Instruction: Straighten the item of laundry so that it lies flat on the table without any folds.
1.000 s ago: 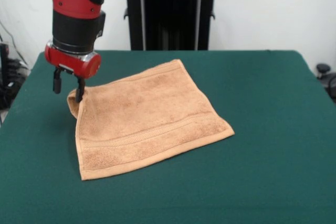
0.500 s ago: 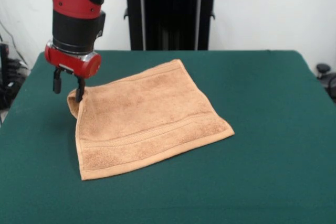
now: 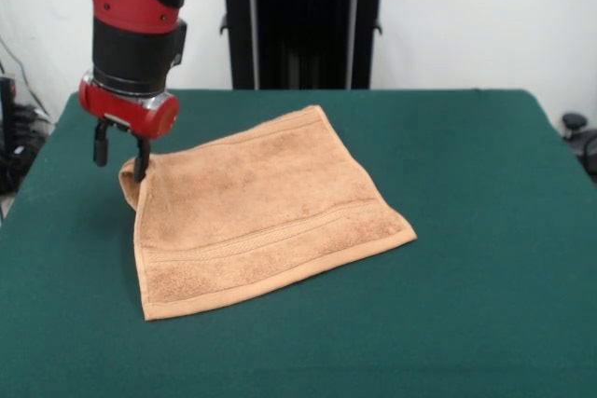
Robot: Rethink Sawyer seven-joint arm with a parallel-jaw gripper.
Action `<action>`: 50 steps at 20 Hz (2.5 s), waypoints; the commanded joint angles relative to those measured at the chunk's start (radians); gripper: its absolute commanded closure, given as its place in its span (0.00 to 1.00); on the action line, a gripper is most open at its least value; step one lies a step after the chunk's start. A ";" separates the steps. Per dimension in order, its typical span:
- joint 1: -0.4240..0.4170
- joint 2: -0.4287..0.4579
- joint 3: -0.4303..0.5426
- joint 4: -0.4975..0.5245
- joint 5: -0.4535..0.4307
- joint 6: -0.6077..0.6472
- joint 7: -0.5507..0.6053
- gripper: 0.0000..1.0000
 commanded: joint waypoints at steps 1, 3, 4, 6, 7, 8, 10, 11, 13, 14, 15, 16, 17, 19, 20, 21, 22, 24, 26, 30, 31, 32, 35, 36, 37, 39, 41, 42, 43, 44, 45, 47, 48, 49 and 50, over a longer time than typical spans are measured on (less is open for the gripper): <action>0.027 0.068 0.086 0.101 -0.032 0.012 -0.143 0.00; 0.026 0.068 0.087 0.103 -0.029 0.012 -0.141 0.00; 0.026 0.067 0.087 0.104 -0.028 0.013 -0.141 0.00; 0.024 0.069 0.089 0.104 -0.028 0.014 -0.142 0.00; 0.023 0.069 0.091 0.103 -0.027 0.014 -0.145 0.00; 0.020 0.071 0.094 0.102 -0.026 0.016 -0.148 0.00; 0.019 0.073 0.096 0.102 -0.025 0.018 -0.151 0.00; 0.017 0.074 0.097 0.102 -0.024 0.019 -0.152 0.00; 0.015 0.075 0.100 0.102 -0.023 0.024 -0.158 0.00; 0.012 0.076 0.104 0.101 -0.021 0.028 -0.164 0.00; 0.011 0.075 0.104 0.102 -0.020 0.030 -0.165 0.00; 0.010 0.076 0.104 0.103 -0.017 0.037 -0.166 0.00; 0.011 0.077 0.104 0.102 -0.014 0.039 -0.162 1.00; 0.012 0.077 0.103 0.102 -0.013 0.039 -0.159 1.00; 0.013 0.077 0.102 0.102 -0.013 0.038 -0.158 1.00; 0.015 0.076 0.101 0.100 -0.014 0.039 -0.157 1.00; 0.015 0.076 0.102 0.100 -0.013 0.040 -0.158 1.00; 0.013 0.077 0.106 0.099 -0.013 0.041 -0.163 1.00; 0.013 0.079 0.105 0.097 -0.015 0.035 -0.159 1.00; 0.007 0.087 0.108 0.094 -0.016 0.036 -0.166 1.00; 0.006 0.087 0.107 0.094 -0.013 0.042 -0.167 1.00; 0.006 0.087 0.107 0.095 -0.005 0.054 -0.167 1.00; 0.003 0.097 0.104 0.088 0.042 0.133 -0.168 1.00; 0.002 0.101 0.102 0.085 0.055 0.159 -0.169 1.00; 0.002 0.103 0.099 0.083 0.058 0.171 -0.174 1.00; -0.008 0.114 0.102 0.087 0.074 0.197 -0.185 1.00; -0.029 0.121 0.115 0.101 0.102 0.236 -0.206 1.00; -0.037 0.126 0.120 0.106 0.108 0.243 -0.215 1.00; -0.044 0.131 0.121 0.112 0.118 0.257 -0.217 1.00; -0.050 0.136 0.124 0.114 0.131 0.274 -0.220 1.00; -0.051 0.142 0.124 0.113 0.149 0.298 -0.214 1.00; -0.055 0.152 0.122 0.116 0.177 0.334 -0.200 1.00; -0.049 0.150 0.118 0.116 0.184 0.344 -0.190 1.00; -0.044 0.152 0.114 0.116 0.193 0.355 -0.179 1.00; -0.029 0.145 0.103 0.114 0.193 0.355 -0.162 1.00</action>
